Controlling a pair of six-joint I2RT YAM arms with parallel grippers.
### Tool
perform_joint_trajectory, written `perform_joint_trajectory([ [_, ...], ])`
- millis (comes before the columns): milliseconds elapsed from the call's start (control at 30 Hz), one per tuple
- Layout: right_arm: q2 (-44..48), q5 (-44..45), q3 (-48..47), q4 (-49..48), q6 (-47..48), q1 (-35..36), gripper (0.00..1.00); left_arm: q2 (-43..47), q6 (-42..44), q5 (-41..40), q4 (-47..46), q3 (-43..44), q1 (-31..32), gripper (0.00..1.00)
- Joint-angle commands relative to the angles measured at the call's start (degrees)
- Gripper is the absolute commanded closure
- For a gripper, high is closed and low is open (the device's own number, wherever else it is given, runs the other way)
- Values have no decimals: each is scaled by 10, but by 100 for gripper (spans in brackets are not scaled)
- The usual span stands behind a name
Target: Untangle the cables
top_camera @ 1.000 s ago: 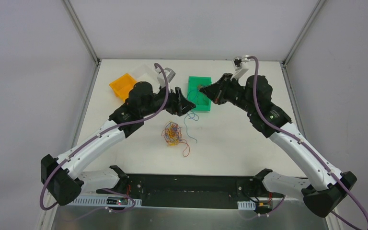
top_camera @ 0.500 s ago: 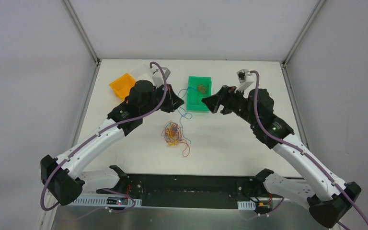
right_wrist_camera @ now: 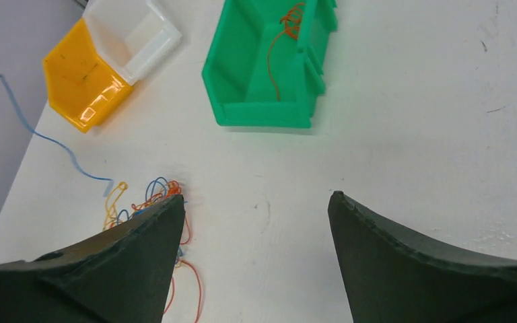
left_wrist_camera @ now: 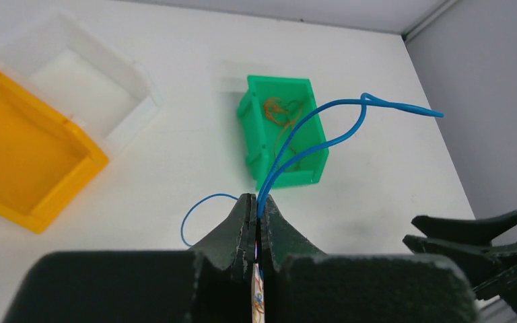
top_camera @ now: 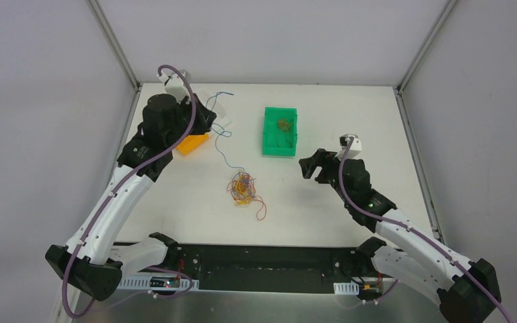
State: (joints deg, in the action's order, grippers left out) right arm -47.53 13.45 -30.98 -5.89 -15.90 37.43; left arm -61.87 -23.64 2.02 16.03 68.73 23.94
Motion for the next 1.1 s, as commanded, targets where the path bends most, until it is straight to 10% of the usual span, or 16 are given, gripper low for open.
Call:
perform_joint_trajectory([
  [0,7,44,52,-131,-16,2,18,-12,40,-52,26,61,-29,100],
  [633,10,61,136,-238,-26,2,18,-177,71,-93,-153,82,-132,100],
  [1067,1,53,135,-244,-23,2,18,-287,-17,27,-146,234,-212,100],
])
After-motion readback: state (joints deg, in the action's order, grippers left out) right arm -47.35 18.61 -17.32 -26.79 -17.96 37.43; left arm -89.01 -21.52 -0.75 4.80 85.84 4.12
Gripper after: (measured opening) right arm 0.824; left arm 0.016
